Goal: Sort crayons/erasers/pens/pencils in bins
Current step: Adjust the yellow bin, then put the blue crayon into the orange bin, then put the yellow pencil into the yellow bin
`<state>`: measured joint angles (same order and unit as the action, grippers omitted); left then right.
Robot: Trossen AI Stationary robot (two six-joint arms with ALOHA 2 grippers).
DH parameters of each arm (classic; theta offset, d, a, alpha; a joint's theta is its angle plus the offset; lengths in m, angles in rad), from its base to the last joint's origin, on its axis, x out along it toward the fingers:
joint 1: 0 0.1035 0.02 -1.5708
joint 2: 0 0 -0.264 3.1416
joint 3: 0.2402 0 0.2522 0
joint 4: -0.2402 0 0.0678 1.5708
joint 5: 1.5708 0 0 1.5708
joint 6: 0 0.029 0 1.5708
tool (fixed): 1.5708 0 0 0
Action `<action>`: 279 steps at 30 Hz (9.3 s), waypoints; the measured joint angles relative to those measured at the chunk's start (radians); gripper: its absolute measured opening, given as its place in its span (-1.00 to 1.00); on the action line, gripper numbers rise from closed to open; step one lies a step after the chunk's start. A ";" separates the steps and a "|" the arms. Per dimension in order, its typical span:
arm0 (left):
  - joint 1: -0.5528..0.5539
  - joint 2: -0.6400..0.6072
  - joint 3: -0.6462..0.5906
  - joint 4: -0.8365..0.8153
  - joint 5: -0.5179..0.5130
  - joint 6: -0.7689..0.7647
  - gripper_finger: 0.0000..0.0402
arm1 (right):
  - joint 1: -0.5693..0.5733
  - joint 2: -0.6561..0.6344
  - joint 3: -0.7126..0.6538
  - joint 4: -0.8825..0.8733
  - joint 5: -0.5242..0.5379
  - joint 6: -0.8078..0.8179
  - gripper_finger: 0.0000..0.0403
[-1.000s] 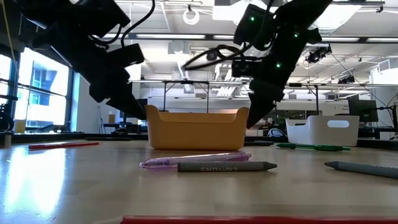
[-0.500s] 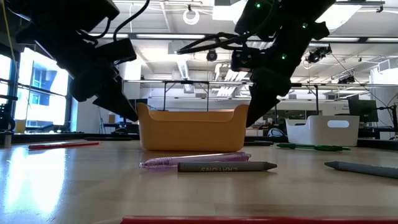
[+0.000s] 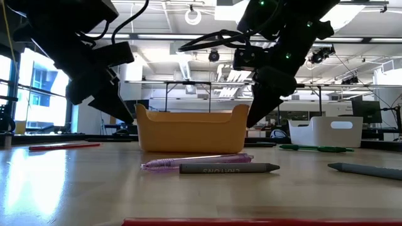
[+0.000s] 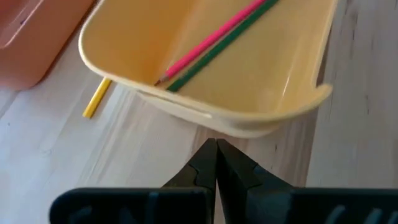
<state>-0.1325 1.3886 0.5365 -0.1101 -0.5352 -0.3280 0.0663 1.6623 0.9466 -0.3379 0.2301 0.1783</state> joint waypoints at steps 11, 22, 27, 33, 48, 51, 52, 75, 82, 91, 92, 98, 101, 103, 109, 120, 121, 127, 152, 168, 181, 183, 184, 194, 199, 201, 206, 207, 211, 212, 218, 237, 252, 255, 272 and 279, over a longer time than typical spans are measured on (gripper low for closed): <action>-0.073 -0.017 0.000 -0.009 0.001 -0.023 -1.00 | -0.028 0.000 0.000 0.038 0.002 -0.037 -1.00; -0.133 -0.160 -0.001 -0.164 -0.008 -0.095 -1.00 | -0.026 -0.069 0.000 -0.070 0.002 -0.081 -1.00; -0.138 -0.257 0.000 -0.128 -0.017 -0.052 -1.00 | -0.019 -0.221 -0.003 -0.211 0.005 -0.051 -1.00; -0.136 -0.295 0.000 0.014 -0.026 0.058 -1.00 | -0.014 -0.412 -0.184 -0.123 0.001 0.010 -1.00; -0.029 -0.149 -0.001 0.447 0.290 0.255 -1.00 | -0.094 -0.485 -0.391 -0.136 0.013 0.250 -0.64; -0.021 -0.111 -0.001 0.482 0.320 0.279 -1.00 | -0.106 -0.462 -0.391 -0.087 0.020 0.201 -0.44; -0.019 -0.097 -0.001 0.507 0.329 0.285 -1.00 | -0.114 -0.455 -0.391 -0.069 0.024 0.186 -0.39; 0.171 -0.150 -0.271 0.954 0.456 0.332 -1.00 | -0.387 -0.394 -0.353 0.136 -0.180 -0.220 -0.15; 0.227 -0.213 -0.339 1.021 0.453 0.313 -1.00 | -0.394 -0.336 -0.265 0.099 -0.199 -0.333 -0.15; 0.233 -0.213 -0.352 1.048 0.433 0.316 -1.00 | -0.428 -0.194 -0.104 -0.036 -0.278 -0.443 -0.17; 0.238 -0.213 -0.352 1.048 0.433 0.316 -1.00 | -0.431 -0.170 -0.084 -0.058 -0.279 -0.457 -0.18; 0.263 -0.213 -0.352 1.042 0.430 0.316 -1.00 | -0.450 -0.044 0.059 -0.244 -0.301 -0.544 -0.29; 0.271 -0.213 -0.352 1.042 0.421 0.286 -1.00 | -0.470 -0.004 0.109 -0.311 -0.303 -0.552 -0.31; 0.277 -0.213 -0.352 1.042 0.418 0.279 -1.00 | -0.486 0.007 0.118 -0.302 -0.302 -0.569 -0.31; 0.291 -0.213 -0.352 1.041 0.411 0.267 -1.00 | -0.537 0.015 0.119 -0.297 -0.252 -0.622 -0.31; 0.290 -0.213 -0.352 1.042 0.411 0.243 -1.00 | -0.564 0.073 0.119 -0.248 -0.252 -0.684 -0.31; 0.290 -0.213 -0.352 1.041 0.411 0.244 -1.00 | -0.564 0.080 0.119 -0.248 -0.252 -0.684 -0.31; 0.290 -0.213 -0.352 1.042 0.411 0.261 -1.00 | -0.564 0.092 0.119 -0.231 -0.212 -0.685 -0.31; 0.290 -0.213 -0.352 1.019 0.277 0.253 -1.00 | -0.865 0.115 0.119 -0.132 -0.240 -0.159 -0.32; 0.290 -0.213 -0.352 1.005 0.278 0.230 -1.00 | -0.857 0.219 0.121 -0.063 -0.208 -0.159 -0.68; 0.290 -0.213 -0.352 1.006 0.277 0.208 -1.00 | -0.879 0.091 0.115 -0.080 -0.295 -0.239 -0.91; 0.291 -0.213 -0.352 1.010 0.266 0.209 -1.00 | -0.878 0.051 0.121 -0.084 -0.305 -0.239 -0.93; 0.292 -0.213 -0.352 1.012 0.264 0.213 -1.00 | -0.874 0.037 0.130 -0.093 -0.323 -0.239 -0.93; 0.331 -0.213 -0.352 1.019 0.270 0.199 -1.00 | -0.730 0.109 0.401 -0.063 -0.416 -0.304 -0.94; 0.346 -0.213 -0.352 0.992 0.266 0.181 -1.00 | -0.678 0.274 0.573 -0.068 -0.419 -0.319 -0.94; 0.349 -0.213 -0.352 0.984 0.265 0.177 -1.00 | -0.668 0.348 0.633 -0.092 -0.418 -0.335 -0.94; 0.348 -0.213 -0.352 0.982 0.263 0.174 -1.00 | -0.671 0.491 0.760 -0.135 -0.417 -0.335 -0.94; 0.348 -0.213 -0.352 0.981 0.263 0.174 -1.00 | -0.674 0.512 0.780 -0.147 -0.417 -0.331 -0.94; 0.348 -0.213 -0.352 0.973 0.258 0.174 -1.00 | -0.679 0.569 0.841 -0.188 -0.414 -0.318 -0.94; 0.348 -0.213 -0.352 0.971 0.251 0.174 -1.00 | -0.678 0.576 0.846 -0.192 -0.415 -0.318 -0.94; 0.349 -0.213 -0.352 0.940 0.232 0.165 -1.00 | -0.686 0.598 0.847 -0.198 -0.395 -0.318 -0.90; 0.632 -0.207 -0.448 0.902 0.583 0.205 -1.00 | -0.678 0.413 0.847 -0.337 -0.388 -0.394 -0.70; 0.842 -0.155 -0.436 0.882 0.813 0.289 -1.00 | -0.669 0.115 0.328 0.061 -0.407 -0.282 -0.97; 0.851 -0.094 -0.409 0.882 0.817 0.303 -0.96 | -0.669 0.044 0.264 0.115 -0.405 -0.264 -0.99; 0.867 0.262 -0.245 0.883 0.861 0.421 -0.28 | -0.664 -0.074 0.228 0.111 -0.400 -0.266 -1.00; 0.867 0.340 -0.204 0.885 0.851 0.482 -0.28 | -0.661 -0.074 0.228 0.110 -0.400 -0.273 -1.00</action>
<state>0.7345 1.7282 0.3330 0.7746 0.3155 0.1536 -0.5950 1.5879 1.1748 -0.2277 -0.1699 -0.0943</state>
